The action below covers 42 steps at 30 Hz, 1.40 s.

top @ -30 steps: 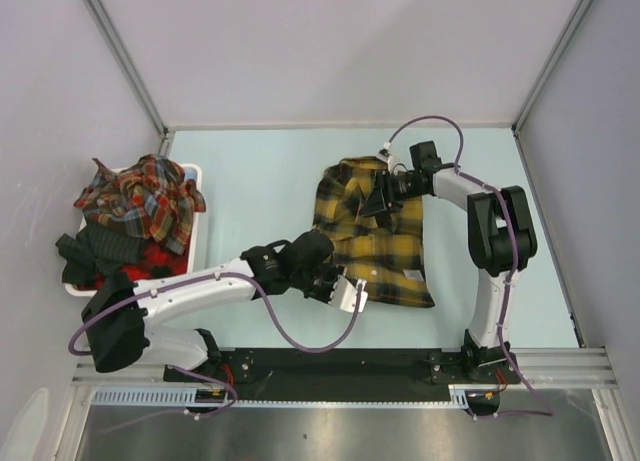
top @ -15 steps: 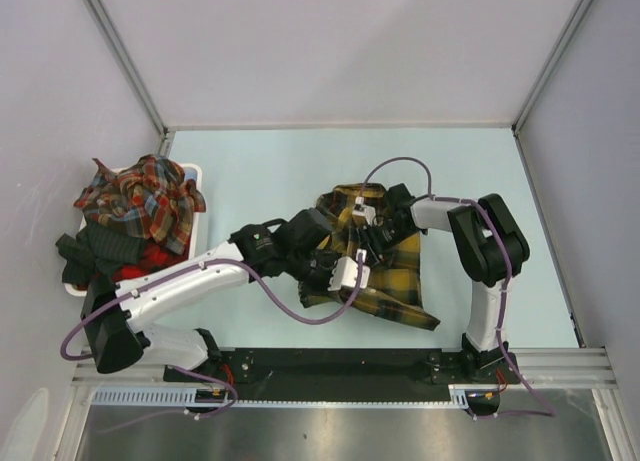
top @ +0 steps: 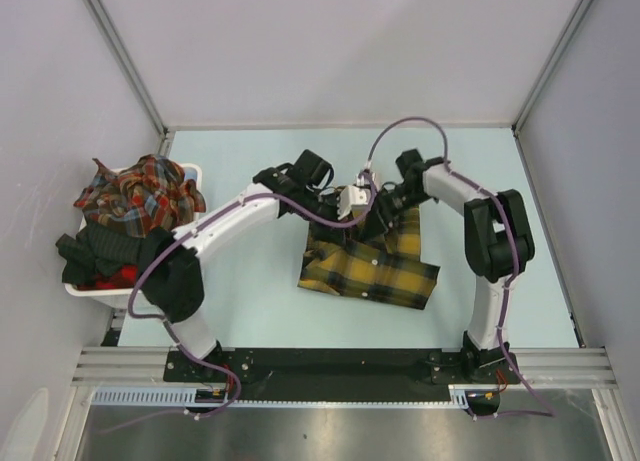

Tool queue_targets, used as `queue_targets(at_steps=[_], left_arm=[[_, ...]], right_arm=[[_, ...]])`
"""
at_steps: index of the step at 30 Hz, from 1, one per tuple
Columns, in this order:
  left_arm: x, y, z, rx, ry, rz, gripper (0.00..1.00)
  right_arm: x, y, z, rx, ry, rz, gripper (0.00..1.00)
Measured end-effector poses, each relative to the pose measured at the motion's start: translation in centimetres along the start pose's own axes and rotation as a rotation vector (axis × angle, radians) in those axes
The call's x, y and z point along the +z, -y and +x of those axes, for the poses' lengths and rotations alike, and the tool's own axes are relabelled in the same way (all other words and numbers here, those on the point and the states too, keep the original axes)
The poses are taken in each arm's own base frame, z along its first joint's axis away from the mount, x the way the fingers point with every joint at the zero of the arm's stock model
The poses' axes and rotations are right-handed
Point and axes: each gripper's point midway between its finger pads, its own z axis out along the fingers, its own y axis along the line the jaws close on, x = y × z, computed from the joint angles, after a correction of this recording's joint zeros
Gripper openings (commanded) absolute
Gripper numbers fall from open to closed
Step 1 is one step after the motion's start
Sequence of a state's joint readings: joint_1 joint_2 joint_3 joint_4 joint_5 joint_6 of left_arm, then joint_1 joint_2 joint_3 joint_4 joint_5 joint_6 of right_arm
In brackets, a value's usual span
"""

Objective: Fold and stack the long sleeve shirts
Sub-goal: Fold the shirt

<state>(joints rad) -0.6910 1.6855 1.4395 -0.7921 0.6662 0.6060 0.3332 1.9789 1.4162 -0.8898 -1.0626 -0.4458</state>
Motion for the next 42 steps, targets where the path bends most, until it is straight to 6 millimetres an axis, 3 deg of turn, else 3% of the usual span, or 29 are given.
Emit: queue_targets(at_steps=[4, 7, 8, 10, 14, 20, 23, 26, 34, 37, 42], left_arm=[[0.7, -3.6, 0.8, -0.074, 0.006, 0.006, 0.06], [1.4, -6.6, 1.1, -0.123, 0.028, 0.016, 0.26], [1.8, -7.4, 1.5, -0.142, 0.031, 0.023, 0.36], [2.3, -9.1, 2.7, -0.200, 0.039, 0.037, 0.46], [2.5, -11.7, 6.0, -0.372, 0.058, 0.065, 0.56], [-1.2, -13.9, 7.9, -0.582, 0.159, 0.046, 0.69], [-2.6, -13.0, 8.6, -0.643, 0.184, 0.042, 0.71], [-2.4, -11.6, 8.8, -0.679, 0.175, 0.049, 0.71], [-1.4, -10.9, 9.7, -0.705, 0.155, 0.024, 0.72], [-1.6, -10.6, 9.3, -0.699, 0.174, 0.032, 0.73], [-2.2, -10.1, 8.4, -0.680, 0.206, 0.036, 0.74]], right_arm=[[-5.8, 2.9, -4.9, -0.038, 0.142, 0.090, 0.72], [-10.1, 5.8, -6.6, -0.013, 0.219, 0.147, 0.82], [-11.4, 6.8, -6.5, 0.005, 0.238, 0.163, 0.84], [-13.2, 8.0, -5.7, 0.054, 0.260, 0.184, 0.88], [-15.6, 8.7, -2.8, 0.155, 0.283, 0.199, 0.95], [-15.2, 6.1, 1.6, 0.234, 0.267, 0.189, 0.97], [-14.3, 4.4, 3.8, 0.228, 0.243, 0.210, 0.95], [-13.7, 4.1, 4.6, 0.209, 0.224, 0.224, 0.95], [-12.2, 5.1, 6.9, 0.154, 0.147, 0.300, 0.91], [-12.0, 5.3, 7.1, 0.130, 0.134, 0.307, 0.83], [-12.0, 5.2, 7.2, 0.093, 0.131, 0.318, 0.57]])
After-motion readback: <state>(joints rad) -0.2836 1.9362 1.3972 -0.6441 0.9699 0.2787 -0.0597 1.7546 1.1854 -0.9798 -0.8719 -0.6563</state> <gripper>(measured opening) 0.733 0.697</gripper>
